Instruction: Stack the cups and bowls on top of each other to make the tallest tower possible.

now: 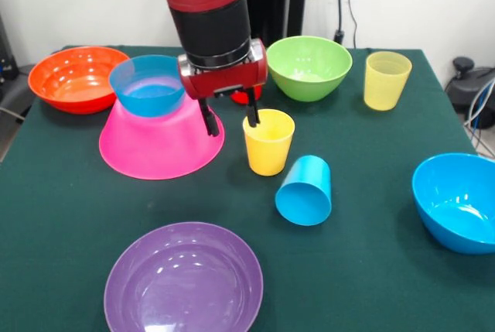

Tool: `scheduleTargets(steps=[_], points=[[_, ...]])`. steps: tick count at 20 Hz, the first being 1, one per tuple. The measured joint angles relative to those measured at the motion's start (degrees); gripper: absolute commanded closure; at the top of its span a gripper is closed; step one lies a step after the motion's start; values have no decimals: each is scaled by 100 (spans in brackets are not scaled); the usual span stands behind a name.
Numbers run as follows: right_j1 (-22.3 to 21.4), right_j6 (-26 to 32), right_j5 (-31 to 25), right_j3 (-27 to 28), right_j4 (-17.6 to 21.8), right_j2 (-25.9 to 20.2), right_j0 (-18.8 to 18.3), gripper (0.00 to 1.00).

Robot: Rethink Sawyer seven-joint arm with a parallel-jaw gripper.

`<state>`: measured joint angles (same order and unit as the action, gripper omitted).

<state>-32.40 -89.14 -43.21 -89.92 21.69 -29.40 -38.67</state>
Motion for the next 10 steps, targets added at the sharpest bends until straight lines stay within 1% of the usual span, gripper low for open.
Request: scheduleTargets(steps=[6,10], points=[[-72,0,-86,50,-242,-12,21,0],[-72,0,-139,181,-297,-12,139,0]])
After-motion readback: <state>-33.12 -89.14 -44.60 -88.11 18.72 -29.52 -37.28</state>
